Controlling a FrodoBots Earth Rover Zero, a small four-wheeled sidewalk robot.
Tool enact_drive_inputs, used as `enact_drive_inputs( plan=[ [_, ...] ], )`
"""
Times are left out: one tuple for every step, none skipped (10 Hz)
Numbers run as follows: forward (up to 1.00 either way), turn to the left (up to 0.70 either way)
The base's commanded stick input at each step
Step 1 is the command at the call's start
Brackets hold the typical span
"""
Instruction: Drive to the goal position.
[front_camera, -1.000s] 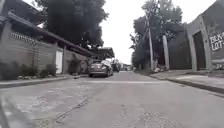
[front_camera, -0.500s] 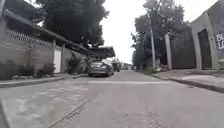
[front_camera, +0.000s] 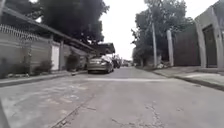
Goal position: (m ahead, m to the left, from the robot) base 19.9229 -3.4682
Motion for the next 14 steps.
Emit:
enact_drive_inputs(
  plan=[
    [0.7,0.0],
    [0.7,0.0],
    [0.7,0.0],
    [0.7,0.0],
    [0.7,0.0],
    [0.7,0.0],
    [0.7,0.0],
    [0.7,0.0],
    [0.7,-0.29],
    [0.7,-0.35],
    [0.7,-0.35],
    [0.7,-0.35],
    [0.7,-0.06],
    [0.7,0.0]
  ],
)
